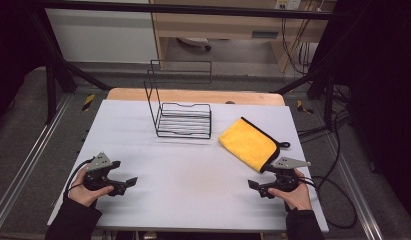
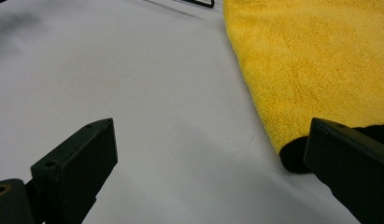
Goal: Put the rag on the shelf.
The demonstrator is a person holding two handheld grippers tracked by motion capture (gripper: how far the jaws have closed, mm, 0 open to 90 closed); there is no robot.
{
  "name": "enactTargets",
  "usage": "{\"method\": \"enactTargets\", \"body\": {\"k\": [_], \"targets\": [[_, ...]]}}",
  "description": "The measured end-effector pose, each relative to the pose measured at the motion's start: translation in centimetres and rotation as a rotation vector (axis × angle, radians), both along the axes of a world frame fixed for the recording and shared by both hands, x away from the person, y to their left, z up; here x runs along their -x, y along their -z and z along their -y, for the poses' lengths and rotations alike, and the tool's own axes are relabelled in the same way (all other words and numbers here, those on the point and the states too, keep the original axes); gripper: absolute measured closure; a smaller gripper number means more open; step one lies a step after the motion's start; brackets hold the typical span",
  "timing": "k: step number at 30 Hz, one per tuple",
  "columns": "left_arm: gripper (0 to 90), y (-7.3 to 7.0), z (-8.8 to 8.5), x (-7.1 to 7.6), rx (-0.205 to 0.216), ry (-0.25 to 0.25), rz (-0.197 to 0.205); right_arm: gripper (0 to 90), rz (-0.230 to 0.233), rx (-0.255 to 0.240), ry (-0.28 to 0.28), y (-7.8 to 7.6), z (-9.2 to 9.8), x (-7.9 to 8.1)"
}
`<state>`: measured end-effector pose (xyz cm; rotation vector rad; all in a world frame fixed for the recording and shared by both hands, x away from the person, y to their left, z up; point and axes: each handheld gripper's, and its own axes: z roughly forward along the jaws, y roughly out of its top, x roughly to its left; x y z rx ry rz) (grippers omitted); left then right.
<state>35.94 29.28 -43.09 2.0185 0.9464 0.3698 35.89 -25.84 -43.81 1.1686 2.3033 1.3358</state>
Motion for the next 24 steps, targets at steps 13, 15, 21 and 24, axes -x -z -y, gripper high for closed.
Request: {"method": "enactTargets", "body": {"k": [13, 15, 21, 24], "targets": [[6.2, 0.1, 0.2, 0.1, -0.003, 0.002, -0.005, 6.1, 0.005, 0.039, 0.011, -0.4, -0.2, -0.1], [6.2, 0.1, 0.2, 0.1, -0.003, 0.000, -0.006, 6.6, 0.007, 0.046, 0.017, -0.5, -0.4, -0.3], [6.4, 0.0, 0.0, 0.0, 0.003, -0.011, -0.001, 11.3, 0.013, 0.096, 0.008, -0.9, -1.3, -1.3], [6.4, 0.0, 0.0, 0.0, -0.002, -0.006, -0.002, 15.3, 0.010, 0.126, 0.007, -0.8, -1.8, -2.0]]}}
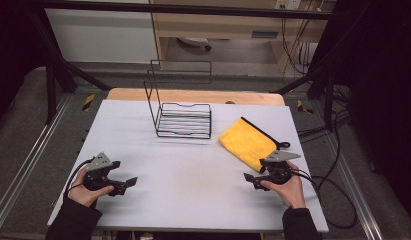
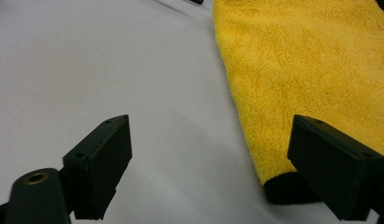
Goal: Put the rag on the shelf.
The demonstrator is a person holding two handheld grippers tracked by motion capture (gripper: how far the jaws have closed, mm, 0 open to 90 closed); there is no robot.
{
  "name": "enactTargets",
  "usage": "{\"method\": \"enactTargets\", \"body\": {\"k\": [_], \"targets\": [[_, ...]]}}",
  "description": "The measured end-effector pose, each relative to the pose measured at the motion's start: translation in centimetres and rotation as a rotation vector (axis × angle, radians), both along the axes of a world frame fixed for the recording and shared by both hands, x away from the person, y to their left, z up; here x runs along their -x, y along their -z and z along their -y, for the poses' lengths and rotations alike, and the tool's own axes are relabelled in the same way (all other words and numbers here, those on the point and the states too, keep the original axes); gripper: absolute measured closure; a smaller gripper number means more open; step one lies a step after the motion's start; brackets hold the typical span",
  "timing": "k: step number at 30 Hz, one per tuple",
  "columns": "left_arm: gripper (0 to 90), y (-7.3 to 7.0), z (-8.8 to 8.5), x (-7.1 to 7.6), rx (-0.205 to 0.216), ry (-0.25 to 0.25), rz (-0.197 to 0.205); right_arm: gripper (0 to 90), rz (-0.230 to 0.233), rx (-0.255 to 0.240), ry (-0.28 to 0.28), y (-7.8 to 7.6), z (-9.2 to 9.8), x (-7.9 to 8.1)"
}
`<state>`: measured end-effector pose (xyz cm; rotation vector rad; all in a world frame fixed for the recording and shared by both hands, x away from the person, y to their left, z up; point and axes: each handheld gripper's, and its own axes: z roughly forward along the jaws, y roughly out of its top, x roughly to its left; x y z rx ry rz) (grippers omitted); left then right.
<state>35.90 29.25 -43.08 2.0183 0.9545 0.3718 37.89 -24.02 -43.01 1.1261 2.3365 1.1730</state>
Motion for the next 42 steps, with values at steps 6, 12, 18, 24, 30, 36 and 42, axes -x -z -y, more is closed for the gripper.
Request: {"method": "enactTargets", "body": {"k": [6, 12, 18, 24, 30, 36, 42], "targets": [[6.5, 0.1, 0.0, 0.0, 0.001, -0.004, -0.002, 27.5, 0.002, 0.061, 0.011, 0.2, -0.5, -1.6], [6.8, 0.1, 0.0, 0.0, 0.001, -0.008, -0.005, 42.1, 0.029, 0.104, -0.009, 0.7, -0.6, -2.8], [6.9, 0.1, 0.0, 0.0, 0.002, -0.009, -0.006, 53.5, 0.030, 0.146, -0.014, 1.4, -0.9, -3.4], [7.1, 0.1, -0.1, 0.0, 0.002, -0.011, -0.008, 65.8, 0.026, 0.174, -0.008, 1.5, -0.8, -3.6], [7.3, 0.2, 0.0, 0.0, 0.001, -0.012, -0.009, 72.2, 0.053, 0.224, -0.023, 1.8, -0.9, -3.6], [7.6, 0.1, -0.1, 0.0, 0.001, -0.011, -0.008, 83.2, 0.048, 0.254, -0.024, 1.4, -1.0, -3.9], [7.8, 0.1, -0.1, -0.1, 0.004, -0.016, -0.008, 85.4, 0.051, 0.210, -0.014, 0.7, -0.8, -3.7]]}}
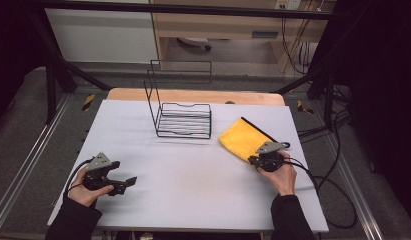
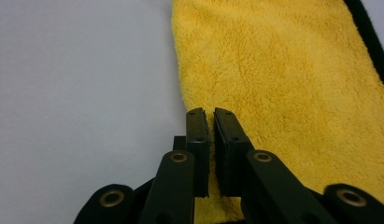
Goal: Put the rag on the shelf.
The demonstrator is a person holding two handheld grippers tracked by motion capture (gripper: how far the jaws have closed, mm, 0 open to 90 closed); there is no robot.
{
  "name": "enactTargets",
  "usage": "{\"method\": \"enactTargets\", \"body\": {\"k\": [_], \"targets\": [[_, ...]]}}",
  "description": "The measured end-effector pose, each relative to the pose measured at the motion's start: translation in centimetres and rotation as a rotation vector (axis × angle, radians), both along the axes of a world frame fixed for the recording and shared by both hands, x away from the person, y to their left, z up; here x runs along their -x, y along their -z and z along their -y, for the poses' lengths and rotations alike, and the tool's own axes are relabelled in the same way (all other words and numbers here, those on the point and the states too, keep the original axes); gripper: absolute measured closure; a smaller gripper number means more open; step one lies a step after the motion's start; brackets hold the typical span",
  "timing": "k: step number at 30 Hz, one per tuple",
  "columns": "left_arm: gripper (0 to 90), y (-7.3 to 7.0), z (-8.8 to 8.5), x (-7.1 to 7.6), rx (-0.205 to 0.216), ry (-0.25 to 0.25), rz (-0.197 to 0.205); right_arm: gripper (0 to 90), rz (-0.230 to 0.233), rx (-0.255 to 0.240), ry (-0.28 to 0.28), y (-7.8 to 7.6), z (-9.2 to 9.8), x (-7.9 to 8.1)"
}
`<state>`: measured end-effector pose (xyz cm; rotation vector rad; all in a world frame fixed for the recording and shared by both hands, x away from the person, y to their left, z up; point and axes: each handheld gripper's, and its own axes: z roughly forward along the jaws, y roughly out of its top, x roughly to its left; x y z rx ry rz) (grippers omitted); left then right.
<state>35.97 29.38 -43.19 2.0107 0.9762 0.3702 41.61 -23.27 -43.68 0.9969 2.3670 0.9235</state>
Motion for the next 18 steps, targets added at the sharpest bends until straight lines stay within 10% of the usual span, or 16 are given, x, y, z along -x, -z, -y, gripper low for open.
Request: {"method": "enactTargets", "body": {"k": [18], "targets": [[8.3, -0.1, 0.0, 0.0, -0.004, -0.003, -0.001, 85.4, -0.103, -0.141, -0.021, -1.8, -3.3, 3.4]]}}
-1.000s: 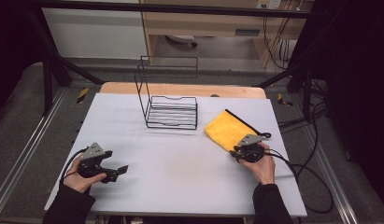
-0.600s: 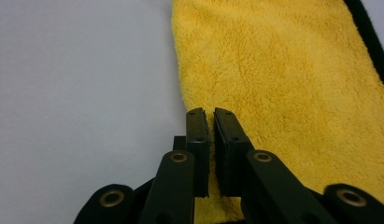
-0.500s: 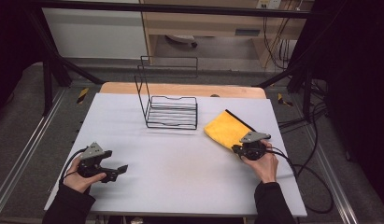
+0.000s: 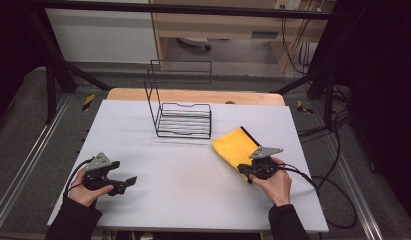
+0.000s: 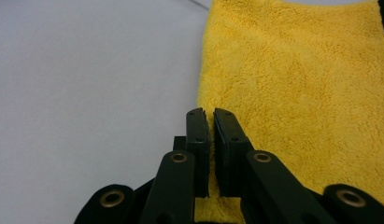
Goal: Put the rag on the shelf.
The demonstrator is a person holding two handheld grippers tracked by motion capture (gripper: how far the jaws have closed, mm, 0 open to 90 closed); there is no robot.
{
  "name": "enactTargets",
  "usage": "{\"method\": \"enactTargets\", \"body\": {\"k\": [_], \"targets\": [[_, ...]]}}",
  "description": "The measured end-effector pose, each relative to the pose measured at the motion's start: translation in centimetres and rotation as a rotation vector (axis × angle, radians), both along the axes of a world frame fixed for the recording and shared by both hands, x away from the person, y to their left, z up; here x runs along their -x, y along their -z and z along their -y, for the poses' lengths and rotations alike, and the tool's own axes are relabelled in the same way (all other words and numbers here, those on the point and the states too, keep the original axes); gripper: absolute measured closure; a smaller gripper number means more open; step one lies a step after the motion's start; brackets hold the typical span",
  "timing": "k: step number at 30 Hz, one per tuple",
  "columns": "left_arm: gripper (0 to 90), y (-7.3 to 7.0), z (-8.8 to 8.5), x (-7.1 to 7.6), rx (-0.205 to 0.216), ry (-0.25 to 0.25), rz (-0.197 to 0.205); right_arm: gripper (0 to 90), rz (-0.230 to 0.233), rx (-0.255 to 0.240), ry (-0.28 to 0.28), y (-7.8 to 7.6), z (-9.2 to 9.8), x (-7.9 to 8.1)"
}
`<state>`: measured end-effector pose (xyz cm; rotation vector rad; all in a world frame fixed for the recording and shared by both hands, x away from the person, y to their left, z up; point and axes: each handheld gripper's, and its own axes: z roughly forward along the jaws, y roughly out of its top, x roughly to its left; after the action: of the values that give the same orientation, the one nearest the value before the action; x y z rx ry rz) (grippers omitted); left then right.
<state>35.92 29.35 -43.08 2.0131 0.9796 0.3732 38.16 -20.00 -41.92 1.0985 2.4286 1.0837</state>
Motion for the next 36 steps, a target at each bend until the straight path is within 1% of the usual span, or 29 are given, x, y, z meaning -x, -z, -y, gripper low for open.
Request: {"method": "enactTargets", "body": {"k": [3, 4, 6, 7, 10, 14, 15, 16, 18, 20, 21, 22, 23, 24, 26, 27, 28, 29, 30, 32, 33, 34, 35, 36], "targets": [[8.4, 0.0, 0.1, 0.0, 0.000, -0.002, -0.001, 85.4, -0.005, 0.002, -0.014, 0.1, -0.4, 0.5], [8.4, 0.1, 0.1, 0.0, -0.002, -0.001, -0.002, 85.4, -0.014, -0.007, -0.027, 0.2, -0.9, 0.9], [8.4, 0.1, 0.1, 0.0, -0.003, -0.002, -0.002, 85.4, -0.015, -0.012, -0.033, 0.2, -1.2, 1.1], [8.5, 0.1, 0.1, 0.0, -0.003, -0.002, -0.002, 85.4, -0.024, -0.027, -0.042, 0.2, -1.7, 1.4], [8.5, 0.1, 0.1, 0.0, -0.003, -0.004, -0.003, 85.4, -0.040, -0.066, -0.050, 0.6, -2.4, 1.6], [8.6, 0.2, 0.1, -0.1, -0.006, -0.004, -0.006, 85.4, -0.054, -0.074, -0.049, 1.0, -2.9, 1.8], [8.6, 0.2, 0.1, -0.1, -0.008, -0.006, -0.008, 85.4, -0.057, -0.084, -0.054, 1.2, -3.1, 1.9], [8.6, 0.2, 0.1, -0.1, -0.008, -0.006, -0.008, 85.4, -0.049, -0.082, -0.061, 1.3, -3.3, 2.0], [8.7, 0.2, 0.2, -0.1, -0.006, -0.007, -0.008, 85.5, -0.040, -0.058, -0.079, 1.0, -4.0, 2.1], [8.7, 0.2, 0.2, -0.1, -0.006, -0.007, -0.008, 85.5, -0.042, -0.067, -0.091, 0.8, -4.7, 2.2], [8.7, 0.2, 0.1, 0.0, -0.008, -0.005, -0.008, 85.5, -0.042, -0.067, -0.091, 0.8, -4.7, 2.2], [8.7, 0.2, 0.1, 0.0, -0.007, -0.005, -0.007, 85.5, -0.042, -0.068, -0.107, 0.5, -5.6, 2.3], [8.7, 0.2, 0.1, 0.0, -0.006, -0.005, -0.007, 85.5, -0.039, -0.069, -0.117, 0.5, -6.0, 2.3], [8.7, 0.2, 0.1, 0.0, -0.006, -0.005, -0.007, 85.5, -0.039, -0.069, -0.117, 0.5, -6.0, 2.3], [8.7, 0.2, 0.1, -0.1, -0.007, -0.006, -0.008, 85.5, -0.046, -0.070, -0.128, 0.5, -6.9, 2.4], [8.7, 0.2, 0.1, 0.0, -0.007, -0.006, -0.009, 85.5, -0.052, -0.079, -0.140, 0.6, -7.7, 2.5], [8.7, 0.2, 0.1, 0.0, -0.007, -0.006, -0.009, 85.5, -0.054, -0.079, -0.150, 0.6, -8.1, 2.5], [8.7, 0.2, 0.1, 0.0, -0.007, -0.006, -0.008, 85.5, -0.054, -0.079, -0.150, 0.6, -8.1, 2.5], [8.7, 0.2, 0.1, 0.0, -0.008, -0.006, -0.009, 85.5, -0.061, -0.086, -0.168, 0.6, -9.1, 2.7], [8.7, 0.2, 0.1, 0.0, -0.008, -0.005, -0.009, 85.5, -0.071, -0.092, -0.186, 0.5, -9.8, 2.9], [8.7, 0.2, 0.2, 0.0, -0.008, -0.005, -0.010, 85.5, -0.071, -0.092, -0.186, 0.5, -9.8, 2.9], [8.8, 0.2, 0.2, 0.0, -0.006, -0.006, -0.011, 85.6, -0.075, -0.099, -0.198, 0.5, -10.2, 3.0], [8.9, 0.2, 0.2, 0.0, -0.007, -0.004, -0.013, 85.5, -0.089, -0.104, -0.222, 0.6, -11.1, 3.4], [9.0, 0.3, 0.2, 0.0, -0.011, -0.002, -0.014, 85.5, -0.092, -0.105, -0.230, 0.8, -11.5, 3.5]]}}
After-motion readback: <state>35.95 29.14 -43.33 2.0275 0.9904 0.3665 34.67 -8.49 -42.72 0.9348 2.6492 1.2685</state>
